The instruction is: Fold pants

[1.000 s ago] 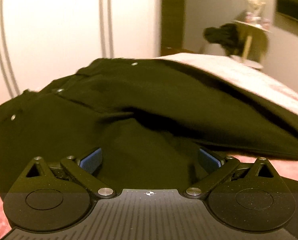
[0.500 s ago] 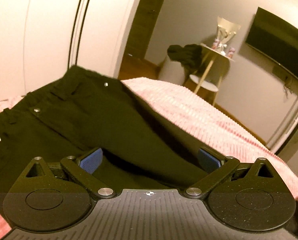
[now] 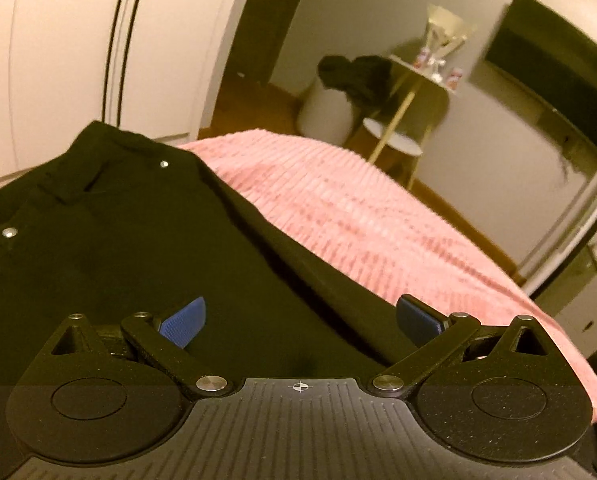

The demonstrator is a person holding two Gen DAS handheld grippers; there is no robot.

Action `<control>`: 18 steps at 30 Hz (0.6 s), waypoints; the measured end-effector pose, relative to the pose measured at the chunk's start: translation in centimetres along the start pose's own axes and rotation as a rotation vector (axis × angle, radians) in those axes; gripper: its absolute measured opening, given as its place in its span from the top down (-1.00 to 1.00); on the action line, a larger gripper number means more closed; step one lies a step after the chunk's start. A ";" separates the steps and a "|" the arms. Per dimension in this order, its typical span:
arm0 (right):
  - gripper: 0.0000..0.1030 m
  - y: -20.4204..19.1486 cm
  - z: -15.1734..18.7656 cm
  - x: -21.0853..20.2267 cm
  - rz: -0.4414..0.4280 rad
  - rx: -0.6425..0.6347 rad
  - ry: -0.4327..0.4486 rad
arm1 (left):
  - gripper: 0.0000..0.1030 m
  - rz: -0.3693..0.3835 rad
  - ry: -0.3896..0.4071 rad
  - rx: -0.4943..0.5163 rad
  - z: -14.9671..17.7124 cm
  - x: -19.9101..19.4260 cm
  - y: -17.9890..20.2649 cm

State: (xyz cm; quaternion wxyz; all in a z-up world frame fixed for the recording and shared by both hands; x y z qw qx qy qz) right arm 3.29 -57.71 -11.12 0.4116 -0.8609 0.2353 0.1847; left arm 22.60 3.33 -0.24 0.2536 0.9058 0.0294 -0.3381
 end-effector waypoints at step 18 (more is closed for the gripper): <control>0.14 1.7 -0.5 1.7 -0.086 0.048 -0.003 | -0.08 -0.049 -0.196 -0.227 -1.5 13.6 -0.7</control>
Point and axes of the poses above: each gripper's, at about its wrist camera, not at the fingertips, and x roughly the way its jaws point, y to its right, z to its underside, the point moved 7 cm from there along x, roughly the way its jaws point, and after that the axes turned 9 degrees about -x, right-handed, at the moved point
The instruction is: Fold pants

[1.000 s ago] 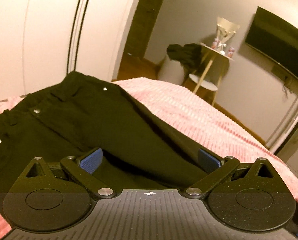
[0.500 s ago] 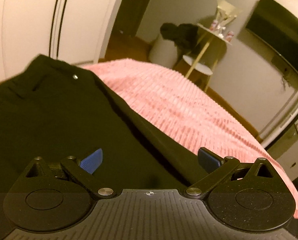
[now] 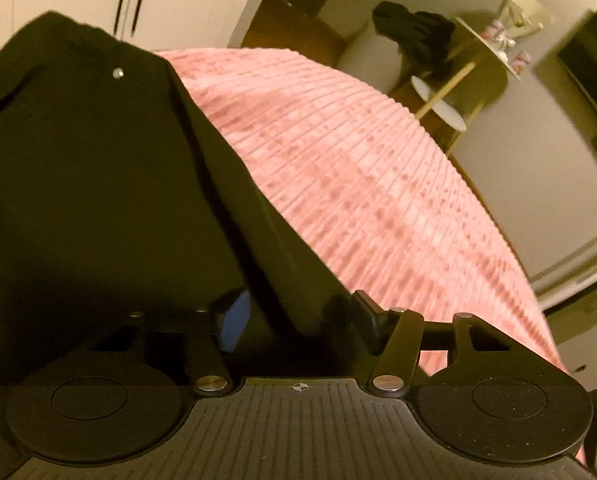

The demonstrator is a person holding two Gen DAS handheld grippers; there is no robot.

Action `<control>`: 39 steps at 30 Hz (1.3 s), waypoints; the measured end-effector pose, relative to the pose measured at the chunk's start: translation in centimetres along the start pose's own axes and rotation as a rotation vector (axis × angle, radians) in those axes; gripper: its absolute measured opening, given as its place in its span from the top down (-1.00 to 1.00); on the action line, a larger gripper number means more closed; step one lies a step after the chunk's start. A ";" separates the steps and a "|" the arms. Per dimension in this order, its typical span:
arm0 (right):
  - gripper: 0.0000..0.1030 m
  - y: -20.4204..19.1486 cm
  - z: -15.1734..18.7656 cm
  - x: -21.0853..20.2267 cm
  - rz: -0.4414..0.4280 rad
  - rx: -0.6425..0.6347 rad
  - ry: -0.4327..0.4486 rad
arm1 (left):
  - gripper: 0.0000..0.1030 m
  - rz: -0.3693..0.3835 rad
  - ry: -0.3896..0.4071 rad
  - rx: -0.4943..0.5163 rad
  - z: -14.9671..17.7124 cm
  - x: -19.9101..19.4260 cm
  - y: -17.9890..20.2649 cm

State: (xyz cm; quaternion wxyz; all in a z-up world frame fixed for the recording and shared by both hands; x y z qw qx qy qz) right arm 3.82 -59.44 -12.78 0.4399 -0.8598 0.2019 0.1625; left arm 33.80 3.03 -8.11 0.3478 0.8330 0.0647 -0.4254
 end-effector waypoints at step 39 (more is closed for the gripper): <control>0.79 0.3 -2.4 -4.7 0.096 -0.196 -0.099 | -0.59 -0.109 0.260 -0.242 6.6 -27.5 -23.7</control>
Point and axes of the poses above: each gripper's, at about its wrist camera, not at the fingertips, and x roughly the way its jaws point, y to its right, z to its underside, the point moved 7 cm from there along x, roughly the way its jaws point, and after that the axes turned 9 degrees about -x, right-handed, at the moved point
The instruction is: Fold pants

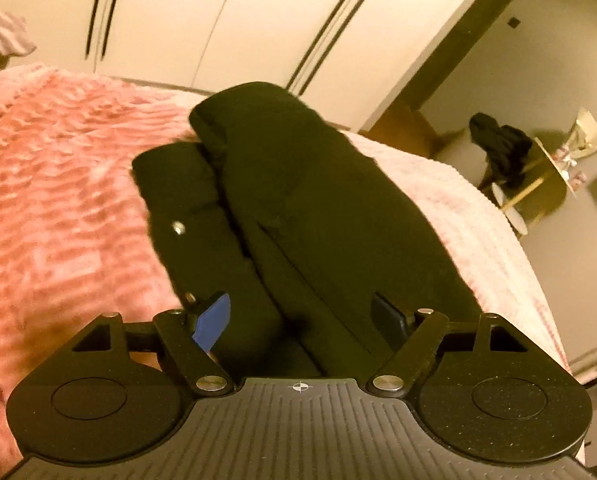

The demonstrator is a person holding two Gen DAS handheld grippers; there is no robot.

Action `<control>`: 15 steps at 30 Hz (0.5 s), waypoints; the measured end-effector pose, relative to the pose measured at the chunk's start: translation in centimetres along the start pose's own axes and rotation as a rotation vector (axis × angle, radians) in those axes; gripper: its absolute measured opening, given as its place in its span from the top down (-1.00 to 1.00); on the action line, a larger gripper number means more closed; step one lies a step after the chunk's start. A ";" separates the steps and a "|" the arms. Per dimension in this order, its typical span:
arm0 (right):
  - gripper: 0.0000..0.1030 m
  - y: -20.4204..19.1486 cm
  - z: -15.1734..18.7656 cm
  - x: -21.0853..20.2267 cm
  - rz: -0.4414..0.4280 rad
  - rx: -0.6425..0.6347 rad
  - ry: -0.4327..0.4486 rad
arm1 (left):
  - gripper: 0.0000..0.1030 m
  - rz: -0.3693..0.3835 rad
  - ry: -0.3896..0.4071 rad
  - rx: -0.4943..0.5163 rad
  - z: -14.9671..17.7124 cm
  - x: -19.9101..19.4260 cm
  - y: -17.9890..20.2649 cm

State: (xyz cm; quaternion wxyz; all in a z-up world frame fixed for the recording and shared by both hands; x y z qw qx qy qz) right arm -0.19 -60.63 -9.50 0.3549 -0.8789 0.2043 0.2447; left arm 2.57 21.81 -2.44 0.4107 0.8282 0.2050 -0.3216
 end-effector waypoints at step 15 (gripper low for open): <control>0.70 1.6 -0.1 0.6 -0.023 0.114 -0.054 | -0.51 0.006 -0.016 -0.063 -2.9 7.8 -0.8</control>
Point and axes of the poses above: each gripper's, at about its wrist camera, not at the fingertips, and x roughly the way its jaws point, y to its right, z to its underside, the point moved 7 cm from there along x, roughly the way its jaws point, and after that the axes turned 9 degrees about -x, right-handed, at the moved point
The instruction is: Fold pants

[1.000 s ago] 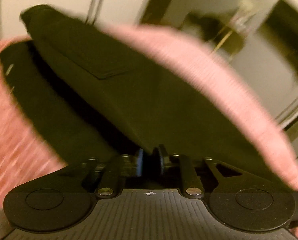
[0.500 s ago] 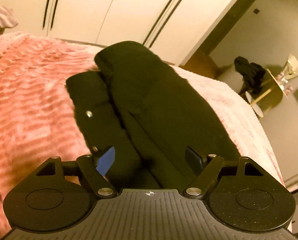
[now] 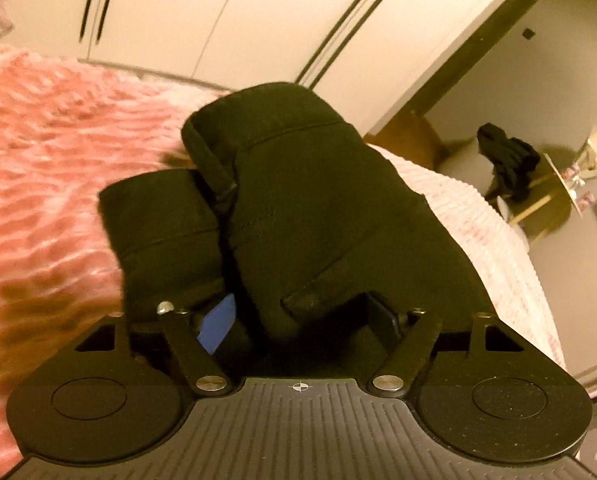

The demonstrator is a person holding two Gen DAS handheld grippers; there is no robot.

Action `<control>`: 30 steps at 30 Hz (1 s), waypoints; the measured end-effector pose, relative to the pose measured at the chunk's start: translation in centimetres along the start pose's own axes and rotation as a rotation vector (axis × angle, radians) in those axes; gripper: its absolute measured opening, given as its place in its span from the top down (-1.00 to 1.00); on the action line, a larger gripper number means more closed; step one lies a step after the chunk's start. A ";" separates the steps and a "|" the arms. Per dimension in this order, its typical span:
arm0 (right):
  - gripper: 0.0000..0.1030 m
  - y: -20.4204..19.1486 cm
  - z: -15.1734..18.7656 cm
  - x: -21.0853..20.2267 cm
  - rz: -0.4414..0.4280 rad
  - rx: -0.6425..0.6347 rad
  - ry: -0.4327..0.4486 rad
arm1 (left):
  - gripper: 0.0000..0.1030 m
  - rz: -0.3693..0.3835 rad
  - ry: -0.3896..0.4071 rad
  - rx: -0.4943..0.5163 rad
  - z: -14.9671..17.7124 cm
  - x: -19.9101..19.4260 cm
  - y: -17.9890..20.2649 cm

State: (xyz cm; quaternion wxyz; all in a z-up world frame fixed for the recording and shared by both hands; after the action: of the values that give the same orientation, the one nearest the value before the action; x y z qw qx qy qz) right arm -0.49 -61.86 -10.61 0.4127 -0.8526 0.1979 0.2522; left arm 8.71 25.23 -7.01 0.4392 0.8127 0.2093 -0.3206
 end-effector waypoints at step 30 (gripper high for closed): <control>0.31 2.2 -1.5 -1.2 0.027 -0.022 0.013 | 0.52 0.004 -0.052 0.023 2.0 -4.8 -3.7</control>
State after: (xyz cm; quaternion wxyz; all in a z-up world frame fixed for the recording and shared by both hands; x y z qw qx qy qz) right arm -2.29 -64.19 -10.46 0.3986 -0.8559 0.2094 0.2543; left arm 2.38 25.14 -6.60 0.4356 0.8096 0.1923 -0.3433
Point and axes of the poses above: each gripper's, at about its wrist camera, not at the fingertips, and x roughly the way its jaws point, y to its right, z to its underside, the point moved 7 cm from there along x, roughly the way its jaws point, and after that the axes turned 9 degrees about -x, right-handed, at the moved point
